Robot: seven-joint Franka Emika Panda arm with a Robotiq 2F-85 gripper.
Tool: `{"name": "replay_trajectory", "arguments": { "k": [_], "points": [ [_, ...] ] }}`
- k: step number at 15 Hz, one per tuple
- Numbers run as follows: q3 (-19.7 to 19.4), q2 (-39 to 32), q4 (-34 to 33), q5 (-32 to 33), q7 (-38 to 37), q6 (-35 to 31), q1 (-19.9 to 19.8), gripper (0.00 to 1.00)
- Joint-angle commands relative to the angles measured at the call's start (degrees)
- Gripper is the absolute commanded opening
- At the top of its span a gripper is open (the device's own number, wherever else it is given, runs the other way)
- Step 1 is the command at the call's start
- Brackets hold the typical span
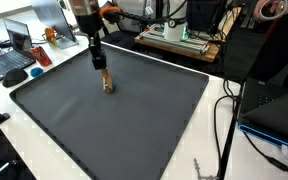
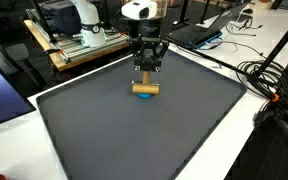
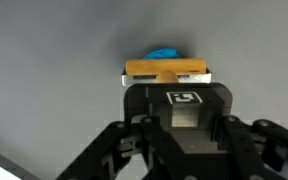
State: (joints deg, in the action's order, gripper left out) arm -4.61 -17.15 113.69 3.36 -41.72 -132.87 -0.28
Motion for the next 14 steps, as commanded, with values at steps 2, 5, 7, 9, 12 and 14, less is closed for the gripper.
{"name": "replay_trajectory", "arguments": {
  "k": [2,5,7,9,12,14],
  "points": [
    [-1.56,-5.31,-2.25,0.32,-1.30,-3.34,0.73,0.22],
    [-1.87,-6.06,-2.87,-0.08,-0.69,-3.35,0.71,0.22],
    [-1.80,-6.61,-3.23,-1.06,0.50,-2.97,0.49,0.22],
    [-1.87,-7.06,-3.61,-1.51,1.66,-2.26,0.41,0.22],
    [-1.83,-6.24,-3.62,-1.84,3.09,-0.80,0.34,0.22],
    [-2.37,-5.93,-3.55,-1.33,2.16,-1.91,0.53,0.22]
  ]
}}
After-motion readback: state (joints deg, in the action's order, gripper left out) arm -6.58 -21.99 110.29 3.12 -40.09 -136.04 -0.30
